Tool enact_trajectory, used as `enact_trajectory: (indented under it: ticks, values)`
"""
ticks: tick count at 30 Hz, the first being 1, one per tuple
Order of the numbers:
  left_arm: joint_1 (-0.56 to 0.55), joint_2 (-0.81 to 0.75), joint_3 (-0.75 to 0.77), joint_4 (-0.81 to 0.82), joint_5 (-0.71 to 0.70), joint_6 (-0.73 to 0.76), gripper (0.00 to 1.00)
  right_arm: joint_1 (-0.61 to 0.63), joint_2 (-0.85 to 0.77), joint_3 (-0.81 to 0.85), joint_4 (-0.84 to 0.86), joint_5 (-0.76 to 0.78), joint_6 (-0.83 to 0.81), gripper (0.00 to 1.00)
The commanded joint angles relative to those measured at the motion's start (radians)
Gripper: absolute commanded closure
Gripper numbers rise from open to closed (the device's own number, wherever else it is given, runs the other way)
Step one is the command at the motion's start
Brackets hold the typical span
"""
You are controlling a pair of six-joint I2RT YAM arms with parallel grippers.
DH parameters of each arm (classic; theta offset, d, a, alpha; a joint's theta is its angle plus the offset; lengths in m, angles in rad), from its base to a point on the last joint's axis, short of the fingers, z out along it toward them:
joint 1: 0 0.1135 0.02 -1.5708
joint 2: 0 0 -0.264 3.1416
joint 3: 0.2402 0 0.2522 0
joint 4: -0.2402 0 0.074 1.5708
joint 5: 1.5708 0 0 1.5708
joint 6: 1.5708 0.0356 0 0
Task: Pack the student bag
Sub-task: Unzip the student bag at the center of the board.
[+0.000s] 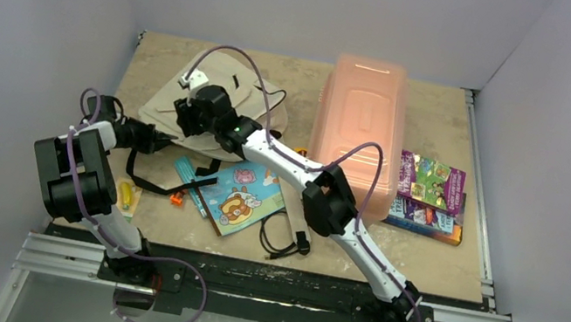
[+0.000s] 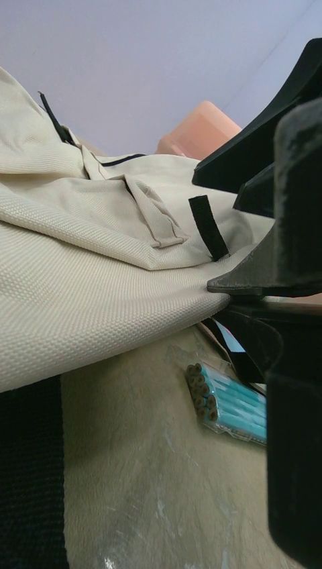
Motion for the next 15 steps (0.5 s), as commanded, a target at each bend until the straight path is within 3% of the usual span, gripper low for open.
enact_trajectory:
  ticks: [1, 5, 9, 11, 13, 15]
  values:
    - [-0.016, -0.039, 0.008, 0.007, 0.051, 0.017, 1.00, 0.012, 0.018, 0.060, 0.038, -0.019, -0.024, 0.48]
    - [-0.016, -0.039, 0.008, 0.007, 0.051, 0.017, 1.00, 0.016, 0.039, 0.071, 0.039, -0.010, -0.024, 0.47]
    - [-0.015, -0.036, 0.007, 0.008, 0.049, 0.016, 1.00, 0.016, 0.054, 0.077, 0.034, 0.020, -0.024, 0.56]
    - [-0.015, -0.037, 0.008, 0.007, 0.048, 0.017, 1.00, 0.016, 0.057, 0.081, 0.028, 0.030, -0.027, 0.66]
    - [-0.015, -0.034, 0.010, 0.005, 0.046, 0.018, 1.00, 0.017, 0.046, 0.087, 0.014, 0.048, -0.022, 0.87]
    - [-0.008, -0.023, 0.013, 0.002, 0.045, 0.019, 1.00, 0.016, 0.003, 0.049, 0.018, 0.058, -0.007, 1.00]
